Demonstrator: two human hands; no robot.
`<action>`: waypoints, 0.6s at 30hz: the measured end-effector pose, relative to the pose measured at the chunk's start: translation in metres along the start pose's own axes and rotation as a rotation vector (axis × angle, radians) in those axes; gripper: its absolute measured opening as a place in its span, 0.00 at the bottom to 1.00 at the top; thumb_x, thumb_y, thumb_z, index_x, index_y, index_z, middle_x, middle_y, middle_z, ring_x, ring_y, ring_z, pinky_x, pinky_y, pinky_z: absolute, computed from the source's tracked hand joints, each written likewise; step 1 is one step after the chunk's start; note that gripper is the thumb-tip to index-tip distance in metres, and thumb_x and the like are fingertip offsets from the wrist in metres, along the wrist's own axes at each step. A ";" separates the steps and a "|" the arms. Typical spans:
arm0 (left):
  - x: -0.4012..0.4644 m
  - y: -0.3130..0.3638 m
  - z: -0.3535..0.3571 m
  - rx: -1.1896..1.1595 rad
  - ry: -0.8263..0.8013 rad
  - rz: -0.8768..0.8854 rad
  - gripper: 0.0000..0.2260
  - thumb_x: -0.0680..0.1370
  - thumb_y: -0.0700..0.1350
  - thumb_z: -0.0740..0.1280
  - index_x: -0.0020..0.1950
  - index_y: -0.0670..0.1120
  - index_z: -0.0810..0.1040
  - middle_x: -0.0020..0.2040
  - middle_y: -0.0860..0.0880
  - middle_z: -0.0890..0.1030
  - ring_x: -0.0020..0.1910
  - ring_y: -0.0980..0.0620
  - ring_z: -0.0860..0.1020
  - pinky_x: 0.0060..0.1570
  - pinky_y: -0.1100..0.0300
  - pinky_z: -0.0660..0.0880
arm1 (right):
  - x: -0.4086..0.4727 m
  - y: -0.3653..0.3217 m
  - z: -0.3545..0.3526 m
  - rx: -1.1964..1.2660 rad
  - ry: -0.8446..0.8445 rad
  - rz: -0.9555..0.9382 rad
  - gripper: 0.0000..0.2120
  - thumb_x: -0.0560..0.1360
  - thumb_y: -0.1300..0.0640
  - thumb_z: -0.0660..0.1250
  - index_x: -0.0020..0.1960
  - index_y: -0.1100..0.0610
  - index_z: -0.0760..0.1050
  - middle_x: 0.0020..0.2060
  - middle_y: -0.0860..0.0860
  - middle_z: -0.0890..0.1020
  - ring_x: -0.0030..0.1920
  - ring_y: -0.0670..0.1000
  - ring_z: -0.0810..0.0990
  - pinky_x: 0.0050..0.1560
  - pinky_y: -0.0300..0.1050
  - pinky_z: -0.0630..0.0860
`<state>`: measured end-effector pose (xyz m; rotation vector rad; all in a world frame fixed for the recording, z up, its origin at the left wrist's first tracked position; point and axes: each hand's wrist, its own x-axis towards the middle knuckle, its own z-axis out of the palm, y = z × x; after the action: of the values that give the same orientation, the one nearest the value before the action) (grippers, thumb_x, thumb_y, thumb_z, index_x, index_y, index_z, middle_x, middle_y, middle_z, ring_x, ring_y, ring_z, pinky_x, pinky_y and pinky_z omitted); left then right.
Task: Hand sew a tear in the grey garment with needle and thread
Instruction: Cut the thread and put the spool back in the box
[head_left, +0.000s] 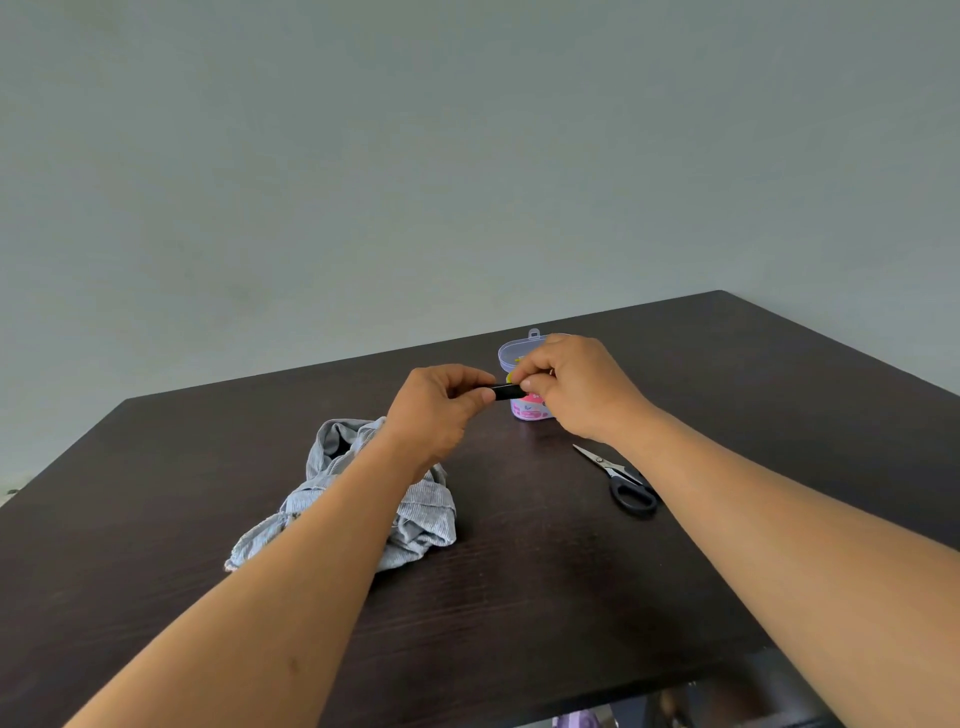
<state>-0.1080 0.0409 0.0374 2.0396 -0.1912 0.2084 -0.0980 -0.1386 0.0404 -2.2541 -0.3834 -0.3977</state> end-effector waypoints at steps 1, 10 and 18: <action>0.000 0.000 0.000 -0.002 0.001 -0.001 0.05 0.78 0.42 0.71 0.50 0.51 0.84 0.42 0.52 0.83 0.40 0.55 0.76 0.43 0.63 0.72 | 0.000 0.000 0.000 -0.006 -0.002 -0.001 0.11 0.77 0.67 0.66 0.46 0.55 0.85 0.40 0.42 0.77 0.39 0.47 0.81 0.37 0.26 0.72; -0.002 -0.002 -0.005 -0.015 -0.011 -0.037 0.05 0.77 0.42 0.73 0.48 0.53 0.84 0.39 0.53 0.82 0.38 0.55 0.75 0.41 0.62 0.72 | -0.001 -0.004 0.002 -0.064 -0.059 -0.025 0.10 0.77 0.65 0.66 0.48 0.55 0.85 0.34 0.46 0.79 0.34 0.34 0.74 0.33 0.33 0.67; -0.003 -0.001 -0.005 -0.093 -0.011 -0.071 0.05 0.75 0.41 0.74 0.46 0.53 0.85 0.37 0.52 0.82 0.37 0.54 0.76 0.42 0.60 0.74 | -0.002 -0.007 0.002 -0.066 -0.051 0.000 0.09 0.78 0.63 0.66 0.48 0.55 0.84 0.35 0.48 0.82 0.31 0.41 0.74 0.33 0.33 0.68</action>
<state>-0.1109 0.0464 0.0383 1.9514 -0.1329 0.1421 -0.1023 -0.1328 0.0426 -2.3318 -0.4017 -0.3576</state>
